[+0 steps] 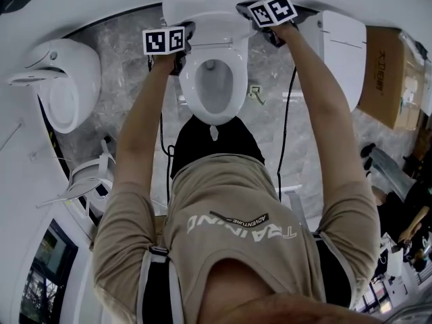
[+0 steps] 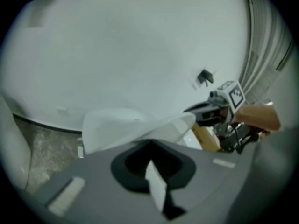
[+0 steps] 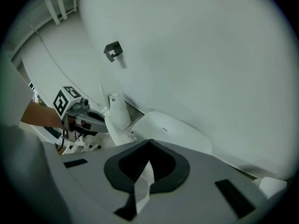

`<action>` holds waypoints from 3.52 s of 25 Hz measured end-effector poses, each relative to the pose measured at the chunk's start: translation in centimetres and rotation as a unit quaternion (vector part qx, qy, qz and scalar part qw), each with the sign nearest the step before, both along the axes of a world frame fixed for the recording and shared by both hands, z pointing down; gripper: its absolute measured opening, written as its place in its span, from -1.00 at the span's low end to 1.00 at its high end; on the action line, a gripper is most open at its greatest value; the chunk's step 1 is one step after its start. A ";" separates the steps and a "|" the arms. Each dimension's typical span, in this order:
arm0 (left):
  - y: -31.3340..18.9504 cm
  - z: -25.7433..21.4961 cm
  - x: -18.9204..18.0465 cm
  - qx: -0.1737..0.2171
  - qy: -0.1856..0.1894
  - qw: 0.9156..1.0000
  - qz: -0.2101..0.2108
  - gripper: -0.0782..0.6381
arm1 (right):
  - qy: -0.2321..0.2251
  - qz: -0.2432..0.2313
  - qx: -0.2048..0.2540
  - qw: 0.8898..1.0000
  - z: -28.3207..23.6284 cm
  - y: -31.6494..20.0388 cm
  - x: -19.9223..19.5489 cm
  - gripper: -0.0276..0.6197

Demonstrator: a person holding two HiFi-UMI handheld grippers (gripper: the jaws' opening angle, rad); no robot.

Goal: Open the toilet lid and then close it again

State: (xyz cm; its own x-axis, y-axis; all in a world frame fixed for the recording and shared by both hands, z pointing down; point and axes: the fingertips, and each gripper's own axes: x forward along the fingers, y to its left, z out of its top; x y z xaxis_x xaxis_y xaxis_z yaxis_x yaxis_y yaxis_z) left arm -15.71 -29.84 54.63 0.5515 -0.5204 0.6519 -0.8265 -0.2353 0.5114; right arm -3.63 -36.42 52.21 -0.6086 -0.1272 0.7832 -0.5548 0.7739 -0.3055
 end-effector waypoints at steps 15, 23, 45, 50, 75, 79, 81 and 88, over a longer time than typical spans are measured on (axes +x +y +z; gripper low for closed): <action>2.1 -0.1 0.1 -0.005 -0.006 1.000 -0.007 -0.77 | 0.006 -0.018 0.012 1.000 0.1 2.5 1.1 -0.87; 3.9 -0.1 1.3 -0.007 -0.010 1.000 0.004 -0.77 | -0.009 -0.024 -0.009 1.000 0.0 4.6 1.6 -0.87; 11.7 0.4 2.8 -0.030 0.026 0.999 -0.012 -0.77 | -0.029 -0.017 -0.028 0.999 0.7 12.7 2.5 -0.87; 13.7 0.7 3.2 -0.040 0.042 0.998 -0.005 -0.77 | -0.042 0.000 -0.035 0.998 1.0 14.8 2.5 -0.87; 21.5 3.5 4.0 -0.067 0.009 0.997 0.041 -0.77 | -0.033 -0.003 -0.049 0.998 3.5 22.7 2.0 -0.87; 22.8 4.1 4.2 -0.073 0.007 0.996 0.050 -0.77 | -0.030 -0.002 -0.050 0.998 4.1 24.0 2.0 -0.87; 23.3 4.4 4.3 -0.076 0.004 0.996 0.056 -0.77 | -0.028 0.000 -0.053 0.998 4.4 24.5 2.1 -0.87; 25.7 5.5 4.8 -0.088 -0.003 0.993 0.074 -0.77 | -0.015 -0.004 -0.062 0.998 5.5 26.8 2.5 -0.87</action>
State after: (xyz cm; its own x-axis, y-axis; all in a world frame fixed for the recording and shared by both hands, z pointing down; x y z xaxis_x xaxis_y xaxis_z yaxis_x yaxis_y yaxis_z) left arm -10.88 -4.11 60.10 0.6093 -0.3114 0.7292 -0.7927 -0.2611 0.5509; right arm -1.15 -9.63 57.73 -0.6331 -0.0261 0.7736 -0.5378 0.7337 -0.4153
